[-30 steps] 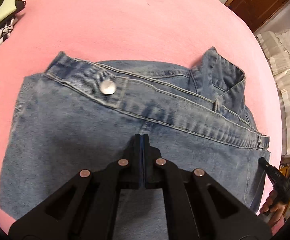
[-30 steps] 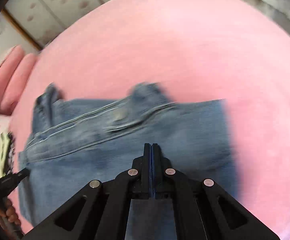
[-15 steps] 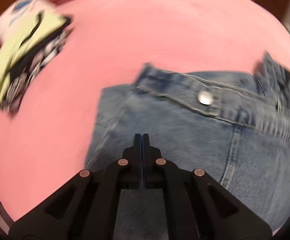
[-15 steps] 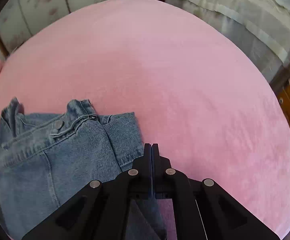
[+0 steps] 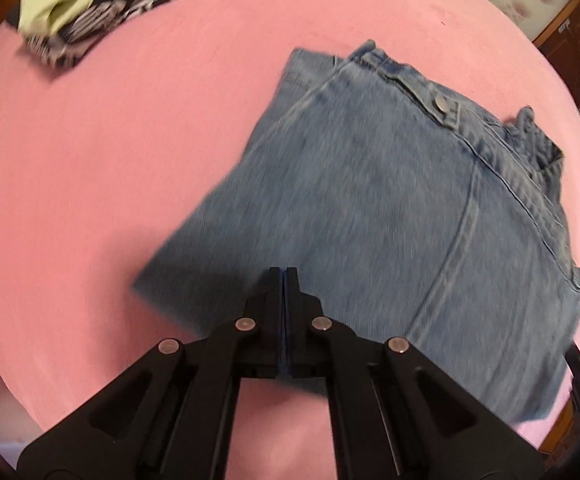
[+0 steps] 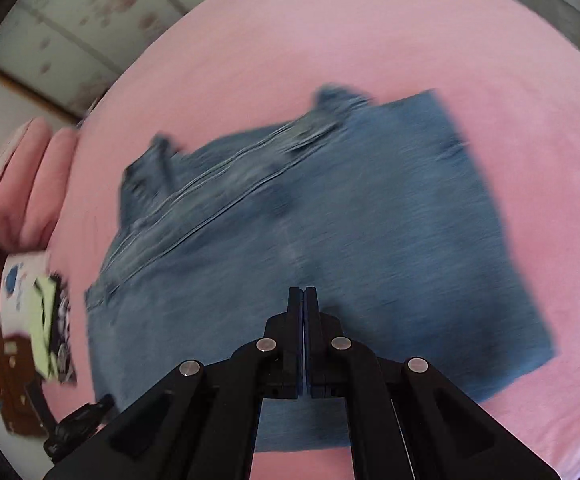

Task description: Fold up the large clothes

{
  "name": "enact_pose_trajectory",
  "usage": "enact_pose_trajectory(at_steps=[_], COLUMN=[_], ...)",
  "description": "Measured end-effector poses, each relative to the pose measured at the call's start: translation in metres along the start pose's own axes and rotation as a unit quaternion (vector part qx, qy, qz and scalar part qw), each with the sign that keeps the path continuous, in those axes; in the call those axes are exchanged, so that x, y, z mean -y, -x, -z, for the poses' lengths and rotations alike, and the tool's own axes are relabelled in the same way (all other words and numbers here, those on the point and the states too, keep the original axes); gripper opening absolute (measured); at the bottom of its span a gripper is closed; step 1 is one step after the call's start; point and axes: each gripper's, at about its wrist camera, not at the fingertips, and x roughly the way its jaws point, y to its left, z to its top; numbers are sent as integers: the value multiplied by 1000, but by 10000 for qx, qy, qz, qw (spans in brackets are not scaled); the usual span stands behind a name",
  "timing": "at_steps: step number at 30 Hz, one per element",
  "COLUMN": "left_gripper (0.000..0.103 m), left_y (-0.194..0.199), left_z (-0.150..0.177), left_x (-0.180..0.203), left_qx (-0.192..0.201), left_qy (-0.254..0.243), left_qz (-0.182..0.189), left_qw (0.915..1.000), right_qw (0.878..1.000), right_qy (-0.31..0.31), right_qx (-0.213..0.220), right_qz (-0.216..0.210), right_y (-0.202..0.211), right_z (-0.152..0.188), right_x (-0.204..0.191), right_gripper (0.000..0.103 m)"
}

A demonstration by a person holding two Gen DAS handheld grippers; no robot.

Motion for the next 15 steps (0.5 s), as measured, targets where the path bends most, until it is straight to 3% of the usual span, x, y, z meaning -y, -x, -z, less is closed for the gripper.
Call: enact_pose_trajectory(at_steps=[3,8,15], left_gripper=[1,1,1], left_y=[6,13,10], left_z=[15,35,54], left_x=[-9,-18,-46], left_qx=[-90,-182,-486], left_qy=[121,287,938], left_qz=[272,588,1079], left_qw=[9995,9977,9885], right_qw=[9987,9963,9933], right_qy=[223,489,893], right_qx=[-269,-480,-721], right_qz=[-374,-516,96], right_y=[-26,-74,-107], right_z=[4,14,23], right_x=[-41,-92,-102], right_gripper=[0,0,0])
